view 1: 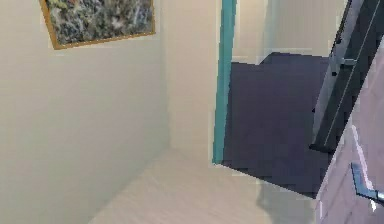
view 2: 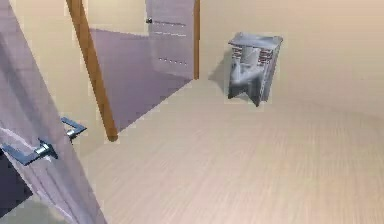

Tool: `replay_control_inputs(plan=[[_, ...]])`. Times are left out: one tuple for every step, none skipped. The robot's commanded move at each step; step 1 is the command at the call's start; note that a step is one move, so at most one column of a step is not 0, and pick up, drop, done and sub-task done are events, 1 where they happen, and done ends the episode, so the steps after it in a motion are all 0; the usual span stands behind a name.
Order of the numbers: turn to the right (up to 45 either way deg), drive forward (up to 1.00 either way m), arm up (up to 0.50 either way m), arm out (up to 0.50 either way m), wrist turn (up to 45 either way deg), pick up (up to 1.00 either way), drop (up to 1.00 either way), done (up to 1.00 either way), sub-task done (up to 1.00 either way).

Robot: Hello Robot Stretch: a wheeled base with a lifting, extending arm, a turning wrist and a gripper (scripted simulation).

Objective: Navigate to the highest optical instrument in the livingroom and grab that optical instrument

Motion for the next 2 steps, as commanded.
replay_control_inputs(plan=[[0.0,1.00,0.00,0.00,0.0,0.00,0.00,0.00,0.00],[45.0,0.00,0.00,0.00,0.0,0.00,0.00,0.00,0.00]])
